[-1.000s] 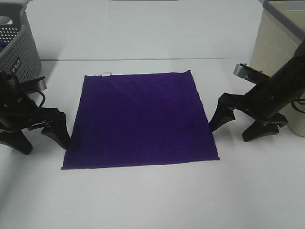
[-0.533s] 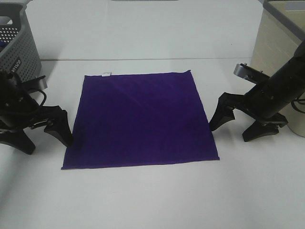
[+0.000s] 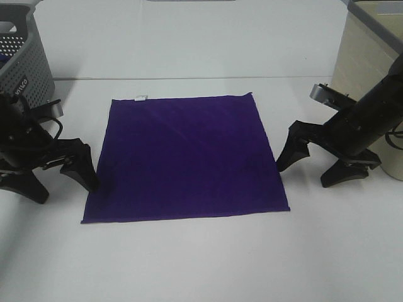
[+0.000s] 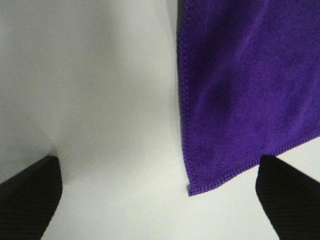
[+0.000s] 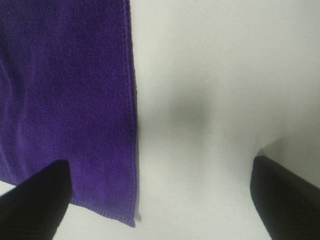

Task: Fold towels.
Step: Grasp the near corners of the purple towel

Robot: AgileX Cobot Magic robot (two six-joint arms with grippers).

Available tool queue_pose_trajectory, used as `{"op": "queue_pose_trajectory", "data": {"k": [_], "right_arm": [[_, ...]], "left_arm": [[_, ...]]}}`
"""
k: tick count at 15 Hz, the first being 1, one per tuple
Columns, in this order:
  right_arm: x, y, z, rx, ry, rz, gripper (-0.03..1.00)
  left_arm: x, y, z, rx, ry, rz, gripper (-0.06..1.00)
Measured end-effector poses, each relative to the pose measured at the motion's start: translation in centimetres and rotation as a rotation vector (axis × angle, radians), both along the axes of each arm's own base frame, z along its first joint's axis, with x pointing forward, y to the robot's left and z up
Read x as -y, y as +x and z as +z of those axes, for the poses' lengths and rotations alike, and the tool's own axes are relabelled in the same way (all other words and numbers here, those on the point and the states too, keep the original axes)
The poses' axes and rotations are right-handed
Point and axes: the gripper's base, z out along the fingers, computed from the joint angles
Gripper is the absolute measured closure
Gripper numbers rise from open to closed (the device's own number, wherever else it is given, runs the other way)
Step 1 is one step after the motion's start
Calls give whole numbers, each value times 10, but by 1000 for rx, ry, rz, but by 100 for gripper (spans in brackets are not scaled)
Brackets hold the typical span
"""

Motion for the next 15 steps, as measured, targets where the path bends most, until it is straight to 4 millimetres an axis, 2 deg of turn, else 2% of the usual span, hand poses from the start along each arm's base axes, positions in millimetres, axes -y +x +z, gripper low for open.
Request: {"op": "queue_pose_trajectory", "data": {"k": [2,3,7,9,11,12,14,15], "right_arm": [[-12,-2,-1,-17,2,12,5],[-41,-7,-6,-34,5,76,8],[-85,-4,-12,-81,37,144,17],[-104,-1,-13,-79,35,186,26],[-109,1,-14,-74,4,219,41],[-108,1,-15,-75,-9,224,50],[-106,1,-18,-78,-32,239,77],[-105,1,-20,-84,-36,242,90]], "left_arm": [[15,-2,-2,-24,-23,-22,-3],[37,-4,-6,-62,-39,-51,-1],[85,5,-8,-122,-54,-74,8],[106,9,-10,-129,-51,-71,19],[113,10,-12,-131,-33,-66,36],[113,10,-15,-132,-22,-65,48],[112,11,-19,-123,-11,-68,80],[112,11,-20,-120,-10,-79,91]]}}
